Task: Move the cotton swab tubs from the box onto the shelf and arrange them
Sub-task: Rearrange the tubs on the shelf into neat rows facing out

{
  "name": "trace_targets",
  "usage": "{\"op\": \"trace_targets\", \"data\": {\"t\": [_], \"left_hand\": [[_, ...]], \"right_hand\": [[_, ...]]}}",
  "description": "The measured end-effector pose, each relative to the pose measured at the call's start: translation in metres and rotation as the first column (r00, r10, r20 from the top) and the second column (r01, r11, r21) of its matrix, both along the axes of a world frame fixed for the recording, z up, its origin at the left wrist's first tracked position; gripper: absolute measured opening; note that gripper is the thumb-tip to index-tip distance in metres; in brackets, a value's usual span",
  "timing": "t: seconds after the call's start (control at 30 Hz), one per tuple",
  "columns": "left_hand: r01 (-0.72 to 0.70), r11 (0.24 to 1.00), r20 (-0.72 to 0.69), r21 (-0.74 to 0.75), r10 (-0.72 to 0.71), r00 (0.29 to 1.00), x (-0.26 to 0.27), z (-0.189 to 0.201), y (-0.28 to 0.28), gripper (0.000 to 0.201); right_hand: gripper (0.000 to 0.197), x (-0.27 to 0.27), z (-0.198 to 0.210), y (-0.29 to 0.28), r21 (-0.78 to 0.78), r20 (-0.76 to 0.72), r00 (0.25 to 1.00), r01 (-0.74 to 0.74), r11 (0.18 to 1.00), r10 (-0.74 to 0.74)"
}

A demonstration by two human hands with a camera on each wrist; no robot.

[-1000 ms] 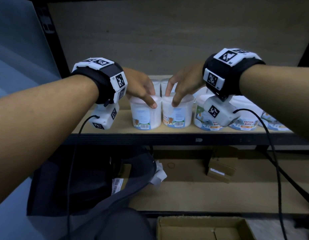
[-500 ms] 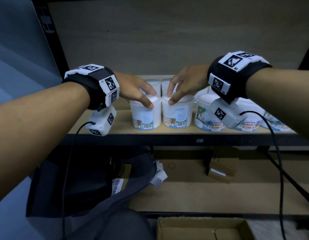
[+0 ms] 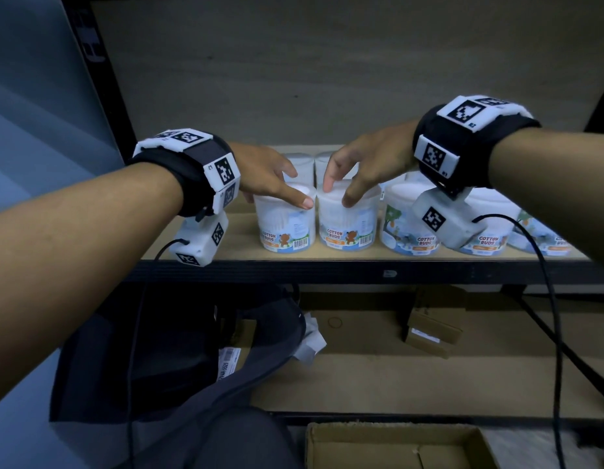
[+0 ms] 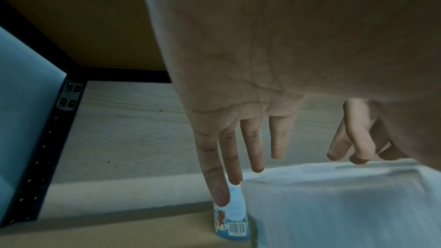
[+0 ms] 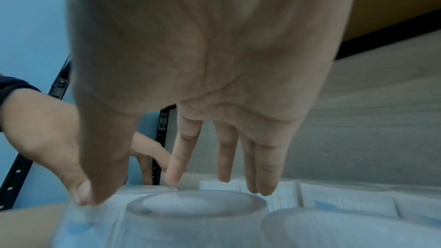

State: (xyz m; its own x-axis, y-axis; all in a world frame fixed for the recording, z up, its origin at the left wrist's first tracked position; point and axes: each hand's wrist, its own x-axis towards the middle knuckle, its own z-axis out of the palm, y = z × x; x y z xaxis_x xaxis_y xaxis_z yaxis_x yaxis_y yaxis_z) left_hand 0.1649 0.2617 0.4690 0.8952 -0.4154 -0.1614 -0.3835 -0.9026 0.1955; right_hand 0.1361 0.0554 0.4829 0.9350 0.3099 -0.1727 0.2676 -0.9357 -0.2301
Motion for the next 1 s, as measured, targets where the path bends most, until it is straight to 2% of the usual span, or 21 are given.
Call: {"op": "trace_targets", "data": {"t": [0.1,0.2,0.27,0.37,0.73,0.9,1.0], "left_hand": [[0.008,1.0,0.014,0.008,-0.008,1.0,-0.001,0.003,0.0,0.106],[0.025,0.998,-0.03,-0.053,-0.026,0.999,-0.003,0.007,0.002,0.083],[0.061,0.997,-0.058,-0.042,-0.063,0.996,-0.003,0.007,0.003,0.066],[0.081,0.996,-0.078,-0.044,-0.084,0.993,-0.005,0.007,0.003,0.053],[0.061,0.997,-0.043,-0.04,-0.063,0.997,-0.006,0.01,-0.001,0.052],[0.02,1.0,0.007,-0.001,-0.02,1.0,-0.005,0.008,-0.005,0.058],[0.002,1.0,0.023,0.016,-0.002,1.0,-0.005,0.009,-0.004,0.071]], "right_hand": [[0.035,-0.001,0.004,0.0,0.023,0.034,0.999,0.021,1.0,-0.021],[0.044,-0.001,0.008,0.002,0.019,0.084,0.996,0.027,0.999,-0.028],[0.047,-0.002,0.008,0.003,0.009,0.079,0.996,0.032,0.999,-0.033],[0.044,-0.003,0.006,0.005,-0.018,0.086,0.996,0.028,0.999,-0.027],[0.04,-0.012,0.007,0.007,-0.14,0.112,0.993,-0.028,0.99,0.044],[0.042,-0.018,0.007,0.002,-0.105,0.105,0.993,-0.051,0.993,0.062],[0.045,-0.019,0.007,-0.001,-0.085,0.116,0.993,-0.027,0.996,0.036]]}}
